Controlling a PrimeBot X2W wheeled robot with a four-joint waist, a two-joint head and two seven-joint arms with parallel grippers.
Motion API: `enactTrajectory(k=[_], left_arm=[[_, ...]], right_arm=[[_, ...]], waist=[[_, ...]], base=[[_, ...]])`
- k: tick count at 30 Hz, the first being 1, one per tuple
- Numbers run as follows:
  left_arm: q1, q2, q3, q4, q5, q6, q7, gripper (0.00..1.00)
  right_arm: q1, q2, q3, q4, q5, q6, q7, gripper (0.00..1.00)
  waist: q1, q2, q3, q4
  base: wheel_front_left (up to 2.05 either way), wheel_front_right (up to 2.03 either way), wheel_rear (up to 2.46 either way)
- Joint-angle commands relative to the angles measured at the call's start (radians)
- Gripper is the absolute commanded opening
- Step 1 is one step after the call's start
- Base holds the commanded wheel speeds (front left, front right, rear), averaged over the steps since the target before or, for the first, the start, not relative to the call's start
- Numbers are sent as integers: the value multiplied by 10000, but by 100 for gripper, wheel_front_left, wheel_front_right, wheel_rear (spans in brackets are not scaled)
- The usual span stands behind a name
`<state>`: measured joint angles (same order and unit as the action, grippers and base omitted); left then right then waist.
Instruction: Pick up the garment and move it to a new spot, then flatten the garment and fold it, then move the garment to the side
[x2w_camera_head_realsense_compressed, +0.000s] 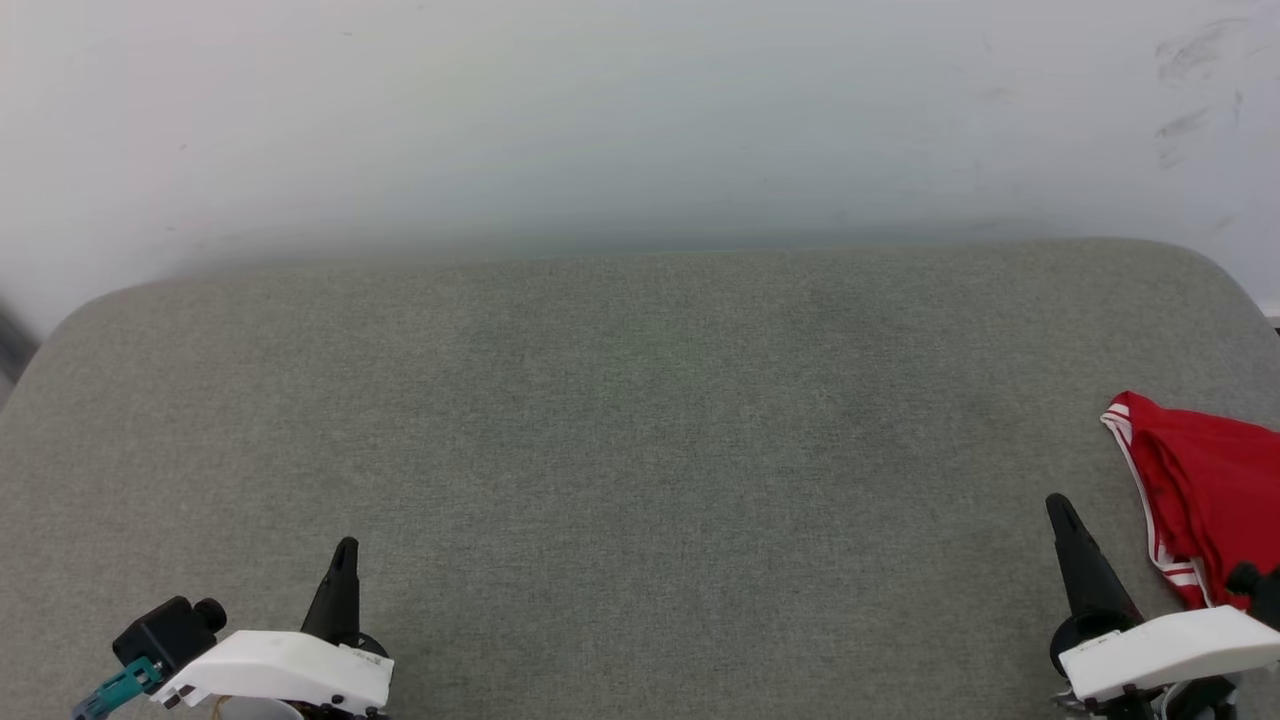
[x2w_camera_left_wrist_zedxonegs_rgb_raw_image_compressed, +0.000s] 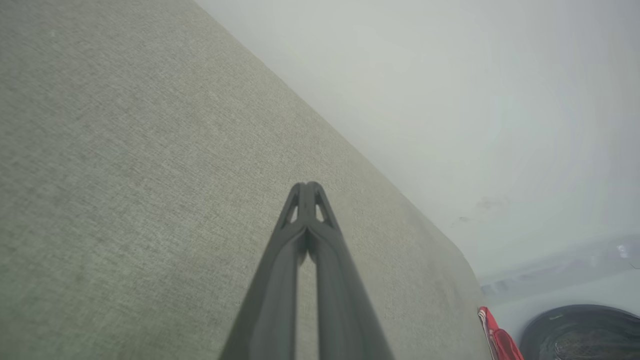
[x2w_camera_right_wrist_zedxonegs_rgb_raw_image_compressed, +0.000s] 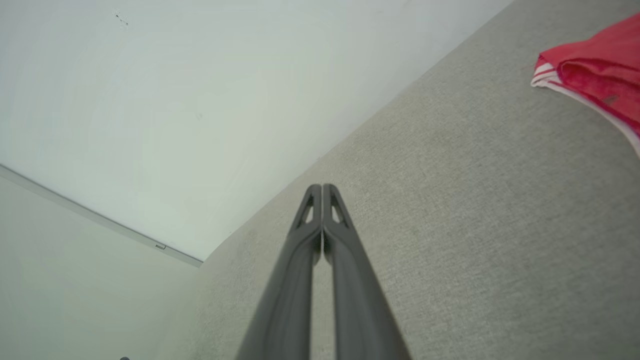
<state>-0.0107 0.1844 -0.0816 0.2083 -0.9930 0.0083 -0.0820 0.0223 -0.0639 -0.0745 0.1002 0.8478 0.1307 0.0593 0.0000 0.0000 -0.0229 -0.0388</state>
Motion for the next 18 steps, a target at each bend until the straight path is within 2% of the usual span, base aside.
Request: enactTrajectory(k=[1, 18], left_arm=[[-294, 22, 135, -75, -198, -59, 37, 0], [-503, -345, 626, 39, -1836, -438, 556, 0]], right_arm=[[-255, 6, -35, -56, 274, 1, 20, 0], [-580, 45, -137, 354, 2274, 1, 173, 0]], waist=[[0, 0, 2, 4], [0, 0, 56, 83]], base=[[0, 0, 0], [0, 0, 0]])
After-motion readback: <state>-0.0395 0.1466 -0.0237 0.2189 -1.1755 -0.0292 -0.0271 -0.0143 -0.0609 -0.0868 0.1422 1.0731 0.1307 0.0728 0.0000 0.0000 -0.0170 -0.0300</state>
